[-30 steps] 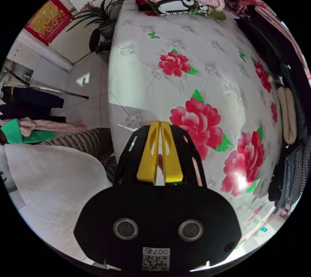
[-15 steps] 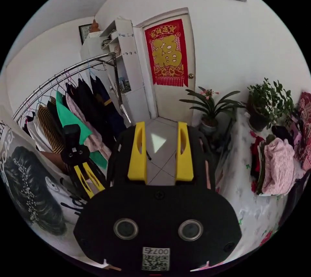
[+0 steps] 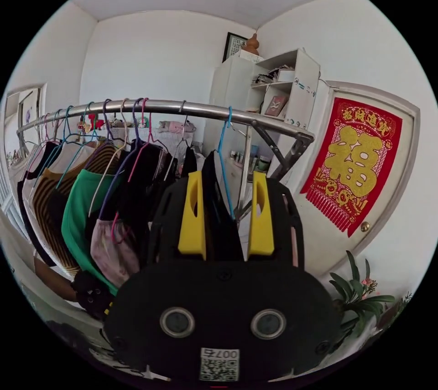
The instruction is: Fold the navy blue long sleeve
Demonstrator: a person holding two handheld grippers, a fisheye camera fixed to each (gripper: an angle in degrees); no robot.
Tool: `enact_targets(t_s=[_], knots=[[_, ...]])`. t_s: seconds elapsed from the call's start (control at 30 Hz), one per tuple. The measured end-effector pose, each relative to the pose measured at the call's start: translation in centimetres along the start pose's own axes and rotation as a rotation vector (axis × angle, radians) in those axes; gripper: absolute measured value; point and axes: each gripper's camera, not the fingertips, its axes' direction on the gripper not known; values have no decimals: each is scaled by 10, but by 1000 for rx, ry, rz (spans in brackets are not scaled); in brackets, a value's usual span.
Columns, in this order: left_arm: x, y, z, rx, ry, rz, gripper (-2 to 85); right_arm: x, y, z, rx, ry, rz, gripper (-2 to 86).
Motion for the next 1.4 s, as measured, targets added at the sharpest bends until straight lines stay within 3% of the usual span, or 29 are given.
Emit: enact_targets(t_s=[0.23, 0.53, 0.67, 0.9, 1.07, 1.4], knots=[[-31, 16, -56, 80, -68, -100, -9, -20, -44, 105, -235, 130, 46, 58], [-42, 17, -78, 64, -81, -68, -10, -44, -110, 93, -118, 261, -153, 19], [-39, 16, -74, 56, -63, -63, -9, -48, -152, 123, -223, 205, -192, 16], [-30, 19, -55, 41, -50, -69, -6, -32, -58, 158, -363, 157, -11, 15], [-17, 15, -15, -13, -17, -41, 14, -9, 69, 95, -409, 198, 236, 15], [55, -53, 103, 12, 55, 104, 88, -44, 147, -132, -412, 579, 396, 20]])
